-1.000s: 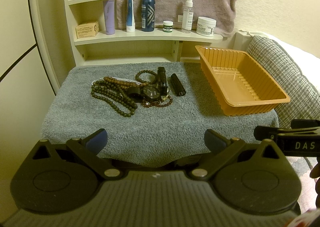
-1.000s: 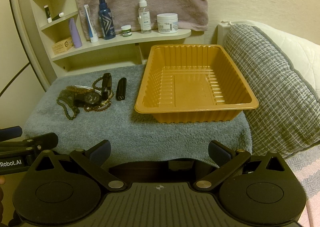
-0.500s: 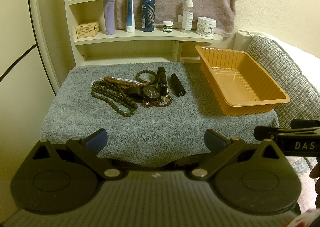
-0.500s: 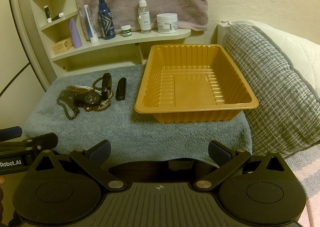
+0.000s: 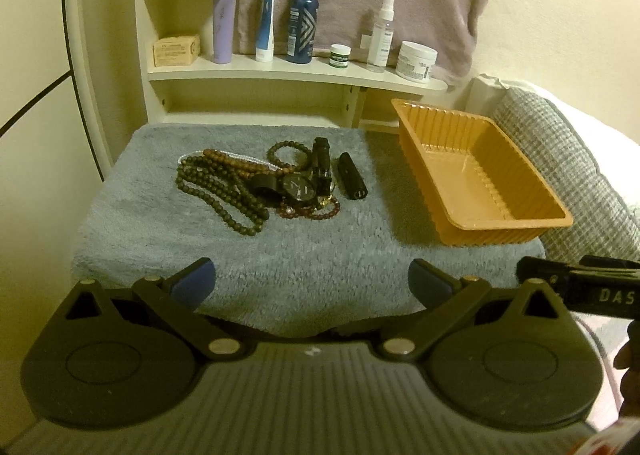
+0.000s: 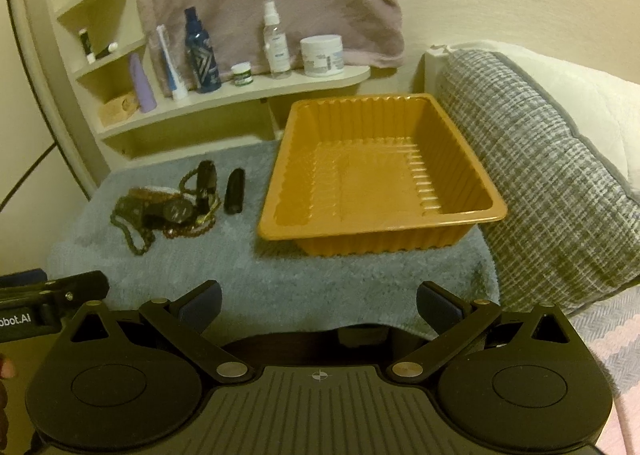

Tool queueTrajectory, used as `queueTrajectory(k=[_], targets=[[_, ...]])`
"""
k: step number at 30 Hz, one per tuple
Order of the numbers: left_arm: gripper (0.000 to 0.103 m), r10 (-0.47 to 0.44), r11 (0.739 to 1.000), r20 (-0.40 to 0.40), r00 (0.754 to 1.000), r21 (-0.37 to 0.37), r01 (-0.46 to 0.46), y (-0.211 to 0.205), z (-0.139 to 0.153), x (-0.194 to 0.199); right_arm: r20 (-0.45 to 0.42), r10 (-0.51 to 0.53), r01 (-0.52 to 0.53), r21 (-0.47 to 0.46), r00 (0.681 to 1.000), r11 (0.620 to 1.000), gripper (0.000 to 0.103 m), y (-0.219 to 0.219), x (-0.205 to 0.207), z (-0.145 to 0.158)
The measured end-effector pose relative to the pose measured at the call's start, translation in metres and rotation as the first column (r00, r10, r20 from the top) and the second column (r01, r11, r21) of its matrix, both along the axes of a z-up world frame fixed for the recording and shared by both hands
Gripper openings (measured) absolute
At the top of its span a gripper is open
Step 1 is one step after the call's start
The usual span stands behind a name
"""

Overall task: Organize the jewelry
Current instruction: 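Move the right tool to the orange tray and clamp its rim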

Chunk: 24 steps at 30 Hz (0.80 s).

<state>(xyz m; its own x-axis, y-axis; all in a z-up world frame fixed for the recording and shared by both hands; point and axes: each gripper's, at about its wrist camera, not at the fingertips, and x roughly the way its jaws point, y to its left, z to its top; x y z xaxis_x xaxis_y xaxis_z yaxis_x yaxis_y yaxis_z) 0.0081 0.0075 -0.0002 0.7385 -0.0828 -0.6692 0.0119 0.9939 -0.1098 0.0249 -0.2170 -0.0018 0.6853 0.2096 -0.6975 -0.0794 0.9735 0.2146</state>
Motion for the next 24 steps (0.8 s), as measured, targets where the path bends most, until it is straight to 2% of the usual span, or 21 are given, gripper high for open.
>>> queueTrajectory(k=[8,16,21,24], targets=[[0.102,0.047,0.998,0.007,0.999,-0.048,-0.046,0.014,0.003,0.021,0.142,-0.056,0.058,-0.008,0.988,0.998,0.103,-0.039,0.015,0.014],[0.102,0.064,0.998,0.061,0.996,-0.007,-0.064,0.020,0.000,0.043,0.173,-0.135,0.143,-0.033,0.976,0.989,0.102,-0.086,0.048,0.010],[0.102,0.065,0.998,0.003,0.998,-0.011,-0.065,0.023,-0.015,0.060,0.144,-0.150,0.153,-0.008,0.978,0.988,0.102,-0.107,0.072,-0.015],[0.102,0.064,0.998,-0.048,0.997,-0.016,-0.064,0.022,-0.023,0.071,0.094,-0.148,0.147,0.018,0.985,0.989,0.079,-0.113,0.088,-0.028]])
